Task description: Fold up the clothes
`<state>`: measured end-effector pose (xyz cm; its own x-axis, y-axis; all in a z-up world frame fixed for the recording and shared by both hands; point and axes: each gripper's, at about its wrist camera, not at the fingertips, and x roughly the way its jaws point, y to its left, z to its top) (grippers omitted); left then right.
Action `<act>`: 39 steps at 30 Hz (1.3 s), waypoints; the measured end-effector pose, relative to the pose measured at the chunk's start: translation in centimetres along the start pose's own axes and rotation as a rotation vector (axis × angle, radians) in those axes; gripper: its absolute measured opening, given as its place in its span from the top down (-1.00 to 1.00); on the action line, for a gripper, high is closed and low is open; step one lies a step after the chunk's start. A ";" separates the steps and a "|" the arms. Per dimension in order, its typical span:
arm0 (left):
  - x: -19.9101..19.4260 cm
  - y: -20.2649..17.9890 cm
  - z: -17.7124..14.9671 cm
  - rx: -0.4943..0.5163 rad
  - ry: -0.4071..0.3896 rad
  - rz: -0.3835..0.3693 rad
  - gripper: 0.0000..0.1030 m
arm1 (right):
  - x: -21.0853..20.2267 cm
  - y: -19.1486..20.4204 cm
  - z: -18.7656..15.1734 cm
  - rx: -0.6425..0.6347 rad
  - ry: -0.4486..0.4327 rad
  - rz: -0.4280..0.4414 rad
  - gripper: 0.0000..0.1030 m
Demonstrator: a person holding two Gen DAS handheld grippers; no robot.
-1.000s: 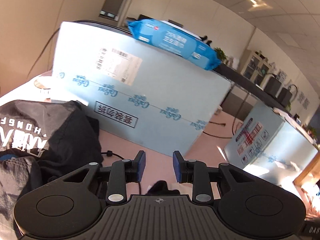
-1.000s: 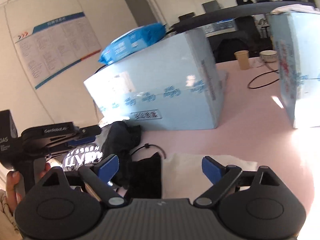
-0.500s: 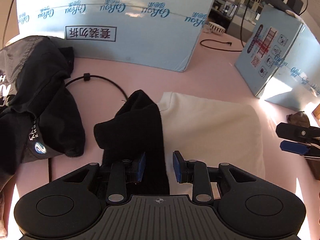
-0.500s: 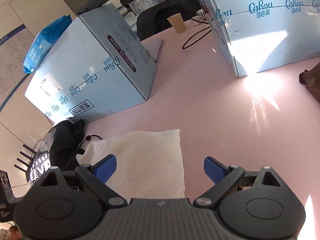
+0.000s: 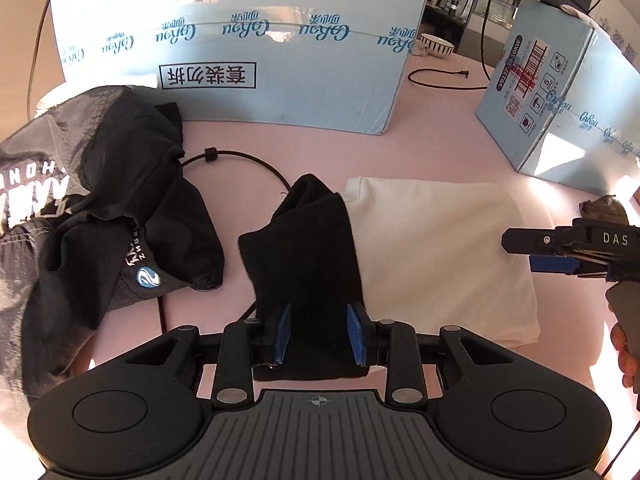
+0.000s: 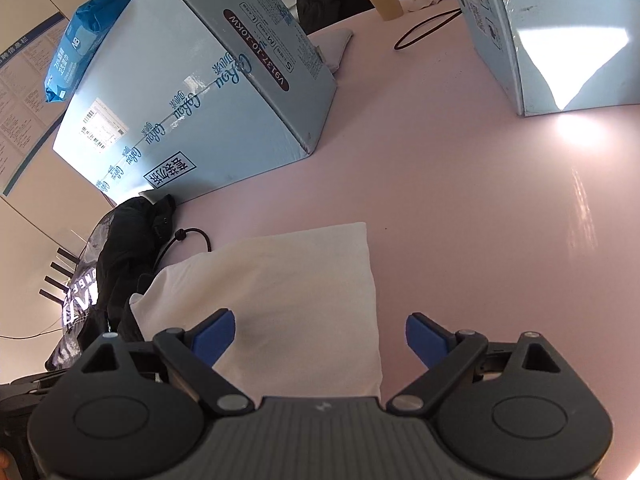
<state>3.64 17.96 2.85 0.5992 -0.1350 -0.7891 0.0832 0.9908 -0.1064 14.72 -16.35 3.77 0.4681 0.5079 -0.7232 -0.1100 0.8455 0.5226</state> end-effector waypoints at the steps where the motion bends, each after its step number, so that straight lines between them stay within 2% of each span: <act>1: -0.2 0.2 0.0 -0.009 0.000 0.008 0.42 | 0.2 -0.1 0.0 0.004 0.005 0.006 -0.82; 5: 1.8 0.9 -0.1 -0.057 0.053 0.053 0.42 | 0.6 0.0 0.2 0.003 0.017 0.029 -0.82; 9: 2.8 1.2 -0.3 -0.110 0.066 0.059 0.42 | 1.0 0.2 0.1 -0.023 0.035 0.025 -0.82; 16: 3.4 2.2 -1.0 -0.229 0.131 -0.010 0.41 | 1.1 -0.3 0.1 -0.004 0.054 0.059 -0.82; 22: 5.0 1.5 0.3 -0.201 0.116 -0.004 0.14 | 2.1 0.1 0.0 -0.027 0.084 0.060 -0.88; 23: 5.3 1.4 0.5 -0.196 0.120 0.006 -0.15 | 2.3 0.2 0.0 -0.035 0.088 0.057 -0.88; 25: 6.2 1.9 0.7 -0.233 0.157 0.031 -0.59 | 2.7 0.2 0.0 -0.034 0.098 0.054 -0.88; 27: 6.7 2.3 0.9 -0.260 0.167 0.000 -0.80 | 2.9 0.2 0.0 -0.033 0.100 0.056 -0.88; 28: 6.9 2.0 1.0 -0.239 0.176 -0.008 -0.91 | 3.0 0.2 0.0 -0.034 0.100 0.057 -0.88; 31: 7.3 0.3 0.8 -0.163 0.170 0.018 -0.92 | 3.1 0.2 0.0 -0.040 0.102 0.059 -0.88; 36: 7.5 0.0 1.1 -0.145 0.171 0.003 -0.92 | 3.1 0.0 0.1 -0.038 0.105 0.069 -0.88; 39: 7.7 -0.6 1.4 -0.126 0.174 0.005 -0.81 | 3.3 0.0 0.2 -0.039 0.106 0.071 -0.88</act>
<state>9.35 16.28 -2.33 0.4520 -0.1382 -0.8812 -0.0267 0.9854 -0.1683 16.39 -14.75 1.48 0.3626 0.5796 -0.7298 -0.1745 0.8114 0.5578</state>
